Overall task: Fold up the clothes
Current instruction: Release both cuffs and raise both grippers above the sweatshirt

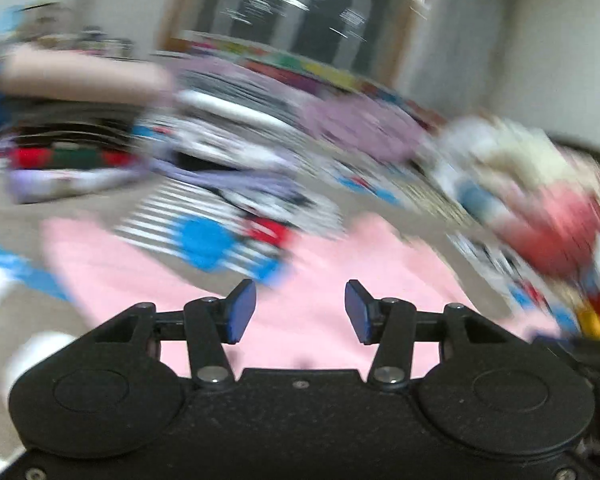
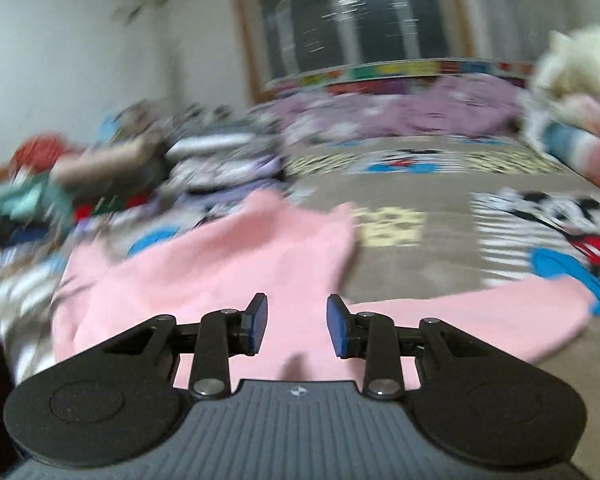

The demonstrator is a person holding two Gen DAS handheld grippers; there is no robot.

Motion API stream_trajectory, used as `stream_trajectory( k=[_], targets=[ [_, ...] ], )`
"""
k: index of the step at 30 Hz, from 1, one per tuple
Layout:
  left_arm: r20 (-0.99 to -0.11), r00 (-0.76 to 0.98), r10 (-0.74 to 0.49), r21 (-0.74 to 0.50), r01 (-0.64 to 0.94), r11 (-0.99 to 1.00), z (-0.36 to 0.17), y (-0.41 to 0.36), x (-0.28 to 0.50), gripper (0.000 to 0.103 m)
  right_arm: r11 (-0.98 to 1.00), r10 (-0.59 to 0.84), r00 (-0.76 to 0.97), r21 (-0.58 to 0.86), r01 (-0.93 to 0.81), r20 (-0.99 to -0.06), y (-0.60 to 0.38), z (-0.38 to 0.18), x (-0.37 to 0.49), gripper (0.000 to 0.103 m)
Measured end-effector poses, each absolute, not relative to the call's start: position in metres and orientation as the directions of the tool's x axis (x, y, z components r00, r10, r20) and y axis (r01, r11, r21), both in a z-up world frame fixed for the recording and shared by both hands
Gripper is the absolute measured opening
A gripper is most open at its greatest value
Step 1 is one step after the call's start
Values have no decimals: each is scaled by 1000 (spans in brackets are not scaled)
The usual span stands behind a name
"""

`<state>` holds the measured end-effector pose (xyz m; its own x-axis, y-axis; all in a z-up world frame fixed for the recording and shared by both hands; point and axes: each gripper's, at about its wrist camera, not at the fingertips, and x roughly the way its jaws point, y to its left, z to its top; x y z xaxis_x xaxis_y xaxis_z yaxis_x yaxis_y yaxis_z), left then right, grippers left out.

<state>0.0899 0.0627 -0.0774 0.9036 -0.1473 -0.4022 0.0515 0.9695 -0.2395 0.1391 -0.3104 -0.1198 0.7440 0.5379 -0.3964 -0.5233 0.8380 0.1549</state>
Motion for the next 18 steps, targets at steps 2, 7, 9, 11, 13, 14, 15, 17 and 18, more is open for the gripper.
stream_trajectory(
  k=[2,7,9,11,13,14,15,17,18],
  targets=[
    [-436,878,-196,-166,136,977,-92,28,92,48,836,517,727,84,-543,-451,-296,-121,135,33],
    [-546,812,-208,-49,216,975,-138,-12,85,48,847,420,683,-12,-531,-598,-296,-142,121,33],
    [-542,819,-191,-1,226,974,-145,-14,77,48,858,416,700,-3,-513,-581,-305,-137,112,35],
    [-529,828,-184,22,230,973,-144,-15,74,48,869,400,726,-22,-495,-559,-310,-133,103,36],
    [-500,846,-185,26,229,973,-138,-15,73,48,861,393,758,-82,-502,-520,-305,-130,92,36],
    [-484,854,-190,31,234,972,-136,-15,73,48,851,400,769,-108,-513,-498,-299,-129,88,36],
    [-474,859,-192,48,243,969,-135,-18,71,48,841,408,779,-134,-523,-477,-294,-128,85,36],
    [-501,847,-179,100,262,960,-139,-25,70,48,815,444,783,-168,-555,-436,-282,-125,79,36],
    [-555,817,-156,127,269,955,-146,-28,73,48,796,462,775,-184,-577,-431,-274,-127,83,36]
  ],
)
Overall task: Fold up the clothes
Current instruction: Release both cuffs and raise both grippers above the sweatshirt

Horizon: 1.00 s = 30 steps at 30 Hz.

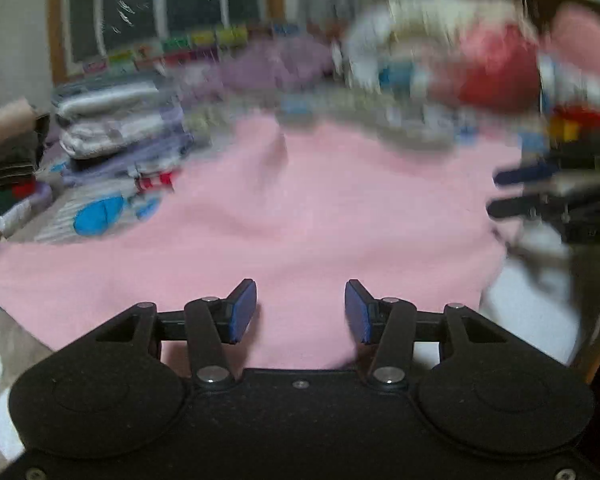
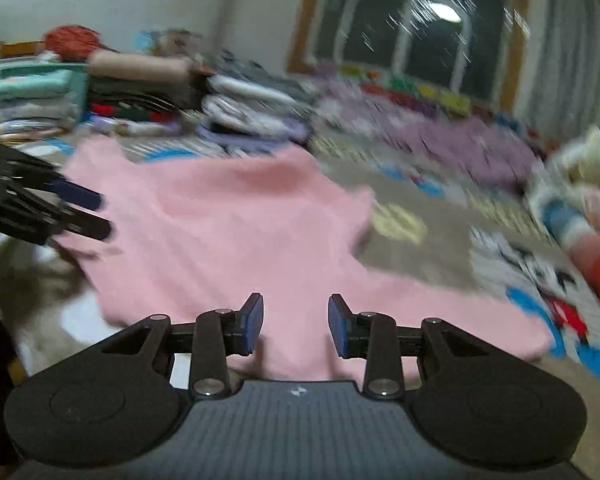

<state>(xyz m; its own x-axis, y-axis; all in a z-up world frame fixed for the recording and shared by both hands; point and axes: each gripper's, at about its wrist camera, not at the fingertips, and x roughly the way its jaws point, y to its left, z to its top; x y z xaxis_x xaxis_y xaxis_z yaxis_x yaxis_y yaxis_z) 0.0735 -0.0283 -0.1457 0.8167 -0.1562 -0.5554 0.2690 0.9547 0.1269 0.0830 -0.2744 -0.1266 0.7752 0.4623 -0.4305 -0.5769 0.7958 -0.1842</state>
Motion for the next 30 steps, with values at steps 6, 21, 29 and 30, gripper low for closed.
stream_trajectory(
  k=[6,21,29,30],
  targets=[
    [-578,802,-154,135,280,951,-134,-25,64,48,773,417,729,-210,-599,-543,-256,-137,80,35],
    [-460,866,-195,186,309,933,-127,-32,45,49,607,540,631,-262,-750,-556,-222,-131,28,35],
    [-588,802,-101,170,245,954,-152,-18,58,52,626,556,623,-217,-749,-550,-195,-141,47,39],
    [-592,799,-105,167,250,954,-149,-18,58,52,607,540,590,-208,-767,-601,-192,-148,47,39]
  ],
)
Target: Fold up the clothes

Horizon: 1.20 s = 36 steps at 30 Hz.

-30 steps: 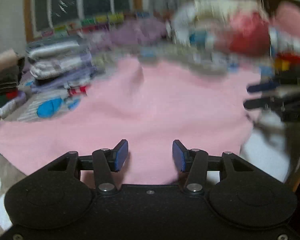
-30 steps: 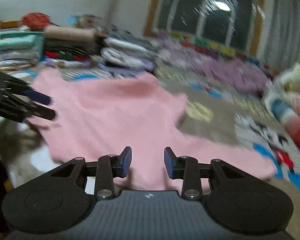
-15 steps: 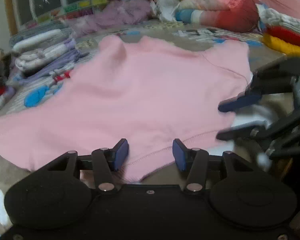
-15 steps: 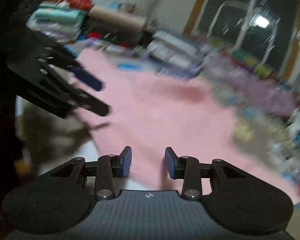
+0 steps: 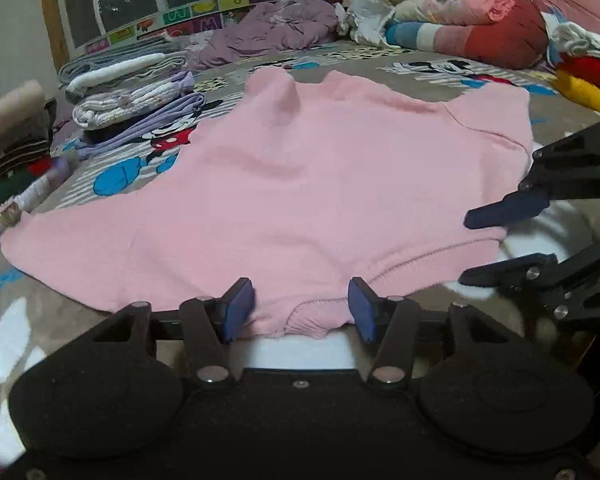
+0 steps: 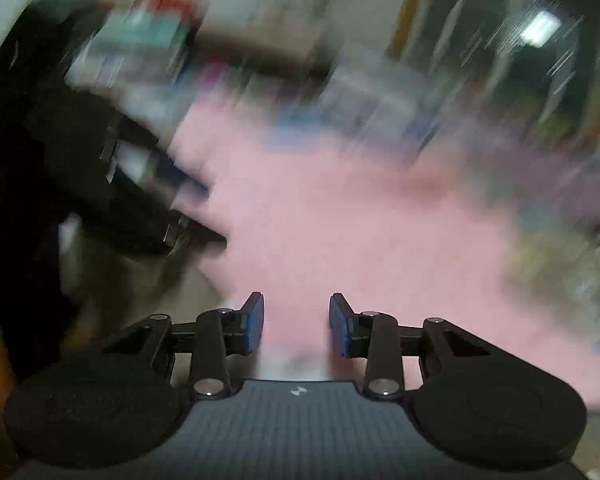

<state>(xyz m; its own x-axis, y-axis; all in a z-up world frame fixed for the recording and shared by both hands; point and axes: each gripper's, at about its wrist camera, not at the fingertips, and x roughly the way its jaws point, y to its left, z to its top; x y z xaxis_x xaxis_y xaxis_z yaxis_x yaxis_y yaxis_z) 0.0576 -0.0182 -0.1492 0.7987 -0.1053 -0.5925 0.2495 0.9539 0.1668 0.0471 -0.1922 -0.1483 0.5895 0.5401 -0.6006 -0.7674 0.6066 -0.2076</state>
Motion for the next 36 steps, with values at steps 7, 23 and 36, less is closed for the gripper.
stream_trajectory(
  k=[7,23,36],
  targets=[
    [-542,827,-152,42,207,977,-126,7,53,53,629,593,622,-188,-754,-511,-203,-123,40,37],
    [-562,799,-215,-279,62,958,-59,119,191,53,804,591,676,382,-455,-439,-277,-74,207,44],
    [-654,632,-416,-527,15,850,-104,134,338,52,819,547,623,510,-262,-559,-285,-94,357,49]
  ],
)
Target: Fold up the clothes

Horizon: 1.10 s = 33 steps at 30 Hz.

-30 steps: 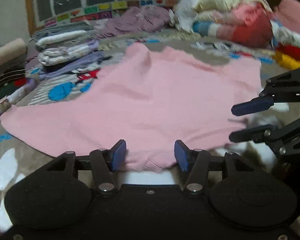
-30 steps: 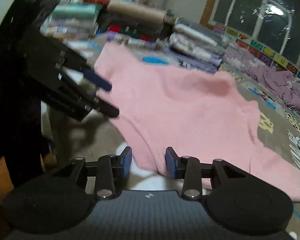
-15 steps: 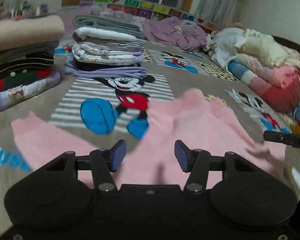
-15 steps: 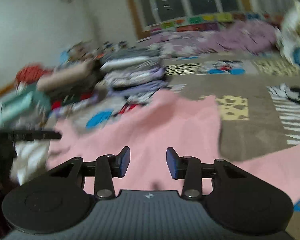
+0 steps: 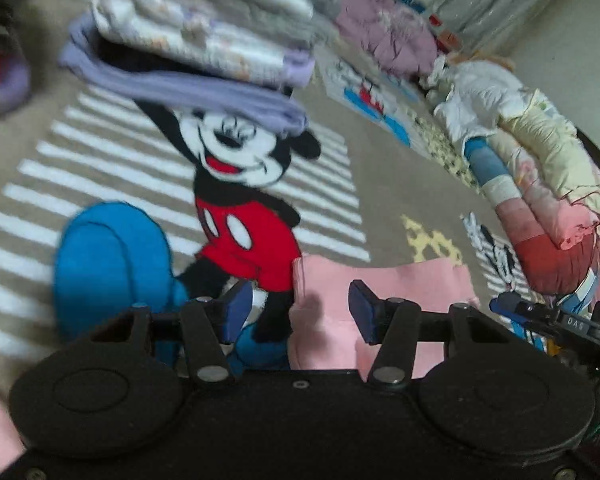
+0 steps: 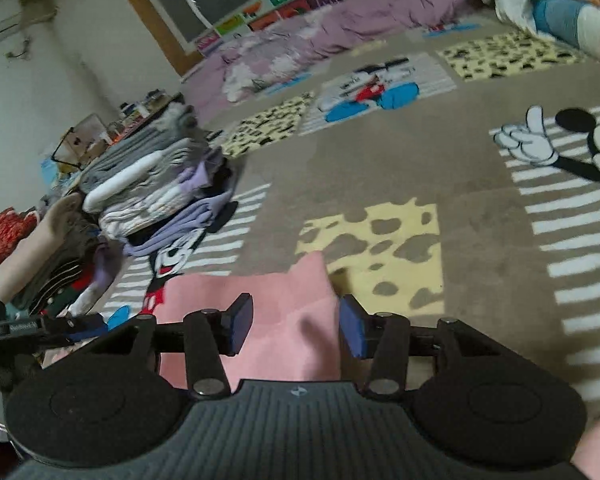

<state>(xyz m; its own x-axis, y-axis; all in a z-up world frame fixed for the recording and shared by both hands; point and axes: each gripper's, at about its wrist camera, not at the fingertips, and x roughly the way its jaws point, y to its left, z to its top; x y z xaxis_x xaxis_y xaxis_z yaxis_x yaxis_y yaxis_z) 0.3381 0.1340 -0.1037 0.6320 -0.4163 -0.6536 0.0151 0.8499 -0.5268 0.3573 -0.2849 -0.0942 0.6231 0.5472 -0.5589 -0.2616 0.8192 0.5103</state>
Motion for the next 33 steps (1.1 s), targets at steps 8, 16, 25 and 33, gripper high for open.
stream_trajectory(
  k=[8,16,25,33],
  targets=[
    [-639,589,-495,-586,44,809,-116,132,362,38,812,559,579,533,-237,-594,-277,-117,391,49],
    [-592,637,-494,-539,144,830,-103,129,362,7,744,634,558,620,-249,-536,-278,-133,399,13],
    [-507,748,-429,-477,171,862,-77,162,358,7,670,672,595,704,-235,-441,-302,-142,397,12],
    [-530,734,-424,-531,102,841,-117,173,366,7,567,714,583,809,-156,-388,-322,-174,405,11]
  ],
)
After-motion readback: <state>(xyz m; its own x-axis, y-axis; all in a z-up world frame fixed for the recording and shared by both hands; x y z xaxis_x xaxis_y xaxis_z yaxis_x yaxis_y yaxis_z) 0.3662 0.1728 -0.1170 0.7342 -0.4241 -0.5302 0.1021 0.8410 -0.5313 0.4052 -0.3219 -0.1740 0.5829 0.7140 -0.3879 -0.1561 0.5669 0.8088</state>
